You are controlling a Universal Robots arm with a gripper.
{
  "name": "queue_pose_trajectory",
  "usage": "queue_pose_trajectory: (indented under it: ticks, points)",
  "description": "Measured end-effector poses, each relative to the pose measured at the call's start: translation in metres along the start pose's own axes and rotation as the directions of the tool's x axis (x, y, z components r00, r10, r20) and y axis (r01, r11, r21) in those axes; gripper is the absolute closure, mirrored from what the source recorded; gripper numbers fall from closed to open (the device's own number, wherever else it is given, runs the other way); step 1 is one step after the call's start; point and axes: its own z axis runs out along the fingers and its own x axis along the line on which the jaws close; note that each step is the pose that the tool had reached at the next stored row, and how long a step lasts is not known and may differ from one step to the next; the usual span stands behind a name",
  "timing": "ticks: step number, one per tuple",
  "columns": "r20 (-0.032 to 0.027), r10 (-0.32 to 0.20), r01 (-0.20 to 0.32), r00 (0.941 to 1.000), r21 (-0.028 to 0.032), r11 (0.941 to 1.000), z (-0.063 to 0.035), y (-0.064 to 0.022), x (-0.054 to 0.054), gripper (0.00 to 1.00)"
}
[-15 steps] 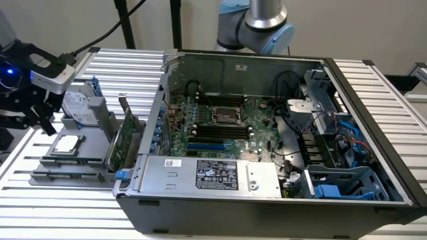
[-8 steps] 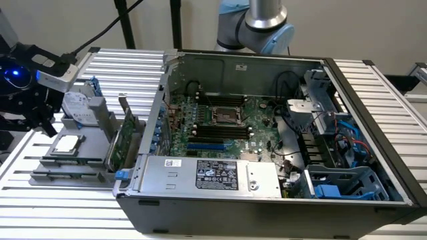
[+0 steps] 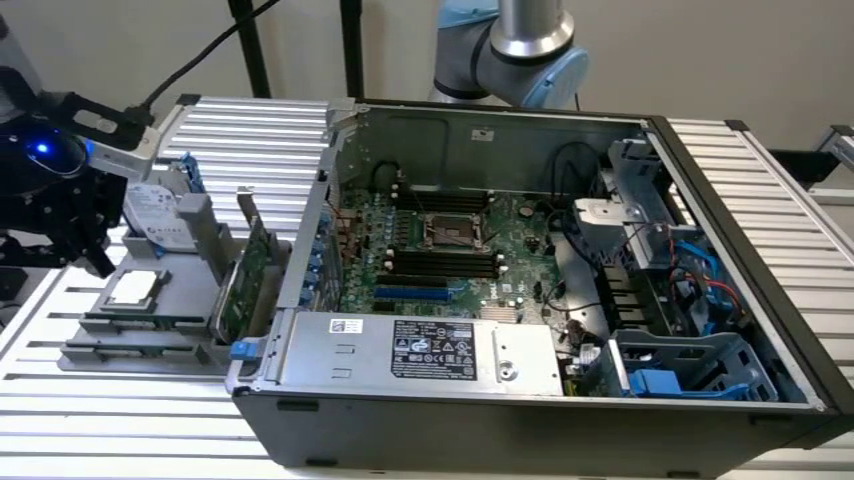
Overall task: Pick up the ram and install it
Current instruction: 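Pick up the ram and move it above insertion slot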
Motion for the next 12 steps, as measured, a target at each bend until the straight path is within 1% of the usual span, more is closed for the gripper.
queue_pose_trajectory:
  ticks: [2,5,8,12]
  points:
    - [-0.002,-0.034,0.034,0.9994,-0.0013,0.9994,0.0011,0.0,0.0,1.0]
    - [-0.0048,-0.085,0.085,0.9964,-0.0031,0.9964,0.0029,-0.0001,0.0,1.0]
    - [-0.0072,-0.134,0.134,0.9909,-0.0045,0.9909,0.0046,-0.0002,-0.0001,1.0]
    - [-0.0091,-0.189,0.189,0.9819,-0.0053,0.982,0.007,-0.0002,0.0,1.0]
